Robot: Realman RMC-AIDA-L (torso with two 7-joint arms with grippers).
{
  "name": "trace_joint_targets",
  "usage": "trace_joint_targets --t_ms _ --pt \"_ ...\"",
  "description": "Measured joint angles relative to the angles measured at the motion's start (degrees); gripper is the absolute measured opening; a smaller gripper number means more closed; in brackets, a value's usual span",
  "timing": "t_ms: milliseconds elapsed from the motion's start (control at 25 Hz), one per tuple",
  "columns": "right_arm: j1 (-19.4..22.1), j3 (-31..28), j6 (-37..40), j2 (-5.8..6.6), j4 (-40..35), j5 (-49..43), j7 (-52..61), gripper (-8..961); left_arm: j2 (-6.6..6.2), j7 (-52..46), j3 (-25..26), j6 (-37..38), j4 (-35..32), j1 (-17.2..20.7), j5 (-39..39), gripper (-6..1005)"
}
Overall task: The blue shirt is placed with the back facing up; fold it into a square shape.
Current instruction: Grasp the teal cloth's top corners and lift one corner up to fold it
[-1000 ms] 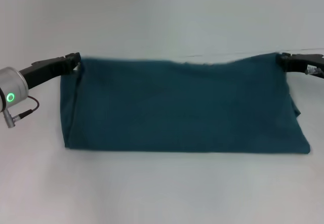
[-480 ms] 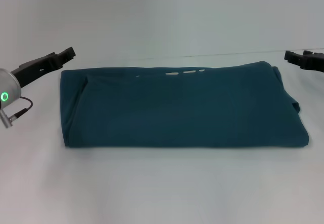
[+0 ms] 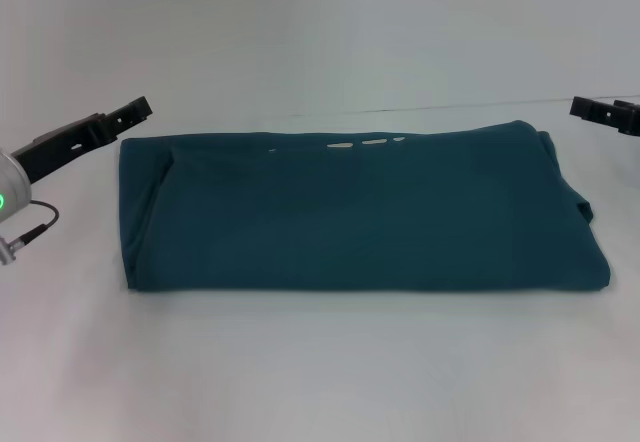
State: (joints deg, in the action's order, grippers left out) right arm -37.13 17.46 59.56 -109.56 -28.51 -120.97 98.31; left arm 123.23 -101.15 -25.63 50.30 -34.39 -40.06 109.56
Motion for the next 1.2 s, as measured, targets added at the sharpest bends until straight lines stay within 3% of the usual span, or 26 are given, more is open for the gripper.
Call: trace_joint_targets --t_ms 200,400,720,920,1200 --pt "1.13 4.38 3.18 0.7 -0.53 -0.08 4.3 827 -0.15 -0.08 -3.9 2.41 -0.49 1.22 0.17 848" --pt "3.54 7.83 11.33 1.42 -3.65 -0.14 12.15 828 -1.37 -1.86 -10.51 6.51 -2.36 4.22 0.23 848" --pt "8.79 8.08 22.38 1.92 -8.75 -0.14 19.74 826 -1.44 -1.58 -10.72 16.53 -9.09 12.16 1.34 848" --pt "9.67 9.03 23.78 2.81 -8.96 -2.71 23.68 824 -1.01 -1.43 -10.88 17.46 -9.81 13.11 5.99 848" --pt "8.52 9.24 23.5 2.85 -9.27 -9.87 28.22 823 -0.6 -0.61 -11.79 16.03 -9.28 13.01 8.68 848"
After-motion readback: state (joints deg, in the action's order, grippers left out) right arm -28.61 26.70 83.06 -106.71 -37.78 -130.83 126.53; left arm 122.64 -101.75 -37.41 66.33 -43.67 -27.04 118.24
